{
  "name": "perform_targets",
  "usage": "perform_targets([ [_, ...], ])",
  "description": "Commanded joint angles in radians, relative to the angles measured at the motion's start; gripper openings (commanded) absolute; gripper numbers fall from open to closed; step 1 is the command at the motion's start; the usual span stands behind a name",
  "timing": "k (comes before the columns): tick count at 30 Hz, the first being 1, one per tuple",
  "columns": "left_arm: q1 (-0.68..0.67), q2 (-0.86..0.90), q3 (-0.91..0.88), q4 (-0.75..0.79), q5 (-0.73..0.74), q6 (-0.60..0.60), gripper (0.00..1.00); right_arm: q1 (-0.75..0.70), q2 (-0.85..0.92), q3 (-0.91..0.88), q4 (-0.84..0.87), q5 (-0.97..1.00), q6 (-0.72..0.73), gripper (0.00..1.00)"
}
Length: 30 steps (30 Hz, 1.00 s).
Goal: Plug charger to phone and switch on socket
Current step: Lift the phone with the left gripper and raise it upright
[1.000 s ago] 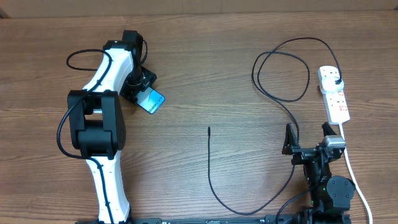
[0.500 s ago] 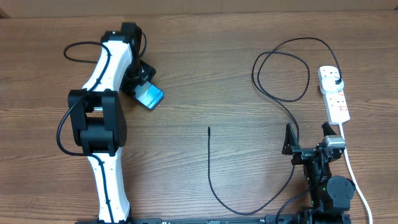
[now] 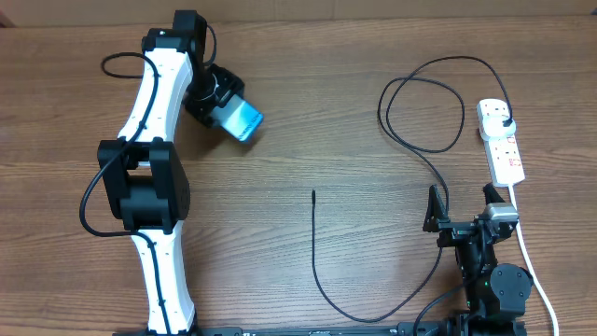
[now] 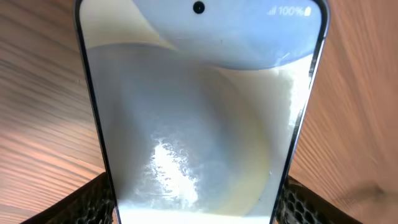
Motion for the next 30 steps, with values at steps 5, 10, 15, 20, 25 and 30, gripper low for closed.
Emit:
perform_targets([
  [5, 0.005, -0.004, 0.032, 0.034, 0.576, 0.021, 0.04, 0.005, -0.011, -0.010, 0.003, 0.009, 0.007, 1.00],
  [10, -0.019, -0.004, 0.032, 0.017, 0.750, 0.022, 0.04, 0.005, -0.011, -0.010, 0.003, 0.010, 0.007, 1.00],
  [15, -0.050, -0.004, 0.032, 0.015, 0.917, 0.022, 0.04, 0.005, -0.011, -0.010, 0.003, 0.010, 0.007, 1.00],
  [20, -0.076, -0.004, 0.032, 0.015, 1.006, 0.022, 0.04, 0.005, -0.011, -0.010, 0.003, 0.010, 0.007, 1.00],
  [25, -0.090, -0.004, 0.032, 0.015, 1.029, 0.022, 0.04, 0.005, -0.011, -0.010, 0.003, 0.009, 0.007, 1.00],
  [30, -0.091, -0.004, 0.032, 0.015, 1.030, 0.022, 0.04, 0.005, -0.011, -0.010, 0.003, 0.009, 0.007, 1.00],
])
